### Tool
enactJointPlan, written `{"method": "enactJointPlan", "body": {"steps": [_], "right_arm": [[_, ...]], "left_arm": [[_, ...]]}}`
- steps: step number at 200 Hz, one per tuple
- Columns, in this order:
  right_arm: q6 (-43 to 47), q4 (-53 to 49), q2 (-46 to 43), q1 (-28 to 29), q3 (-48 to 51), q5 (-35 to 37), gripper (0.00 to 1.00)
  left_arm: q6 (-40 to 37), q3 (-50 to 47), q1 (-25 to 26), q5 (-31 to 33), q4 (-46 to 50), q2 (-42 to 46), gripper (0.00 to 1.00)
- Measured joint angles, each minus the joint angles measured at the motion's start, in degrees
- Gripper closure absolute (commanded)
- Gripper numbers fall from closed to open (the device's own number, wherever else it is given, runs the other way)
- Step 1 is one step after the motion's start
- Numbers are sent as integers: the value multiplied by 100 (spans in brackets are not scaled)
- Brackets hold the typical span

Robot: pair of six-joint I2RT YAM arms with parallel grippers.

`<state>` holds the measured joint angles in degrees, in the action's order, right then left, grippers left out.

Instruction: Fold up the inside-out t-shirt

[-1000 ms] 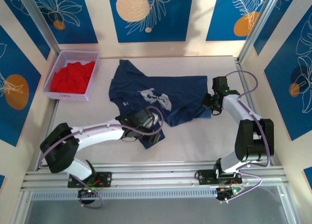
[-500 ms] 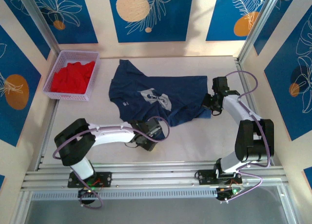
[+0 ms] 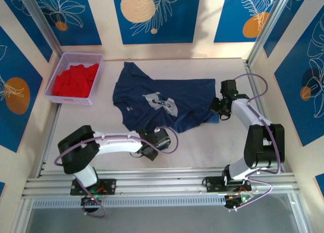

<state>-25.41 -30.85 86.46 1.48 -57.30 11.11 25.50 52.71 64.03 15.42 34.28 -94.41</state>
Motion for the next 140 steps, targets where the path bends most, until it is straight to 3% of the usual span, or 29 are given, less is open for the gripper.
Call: {"method": "enactJointPlan", "body": {"steps": [46,71,106,140], "right_arm": [[0,2,-7,-2,39,-50,100],[-2,4,-114,-2,79,-203,100],[-4,-61,-577,-37,-85,-455,100],[9,-282,-1034,-269,-1126,-437,100]], "left_arm": [[-55,-197,-35,273,157,732,100],[-59,-199,-328,367,199,1303,100],[-210,229,-1703,542,354,2326,100],[-461,1438,-3047,772,345,3272,100]]}}
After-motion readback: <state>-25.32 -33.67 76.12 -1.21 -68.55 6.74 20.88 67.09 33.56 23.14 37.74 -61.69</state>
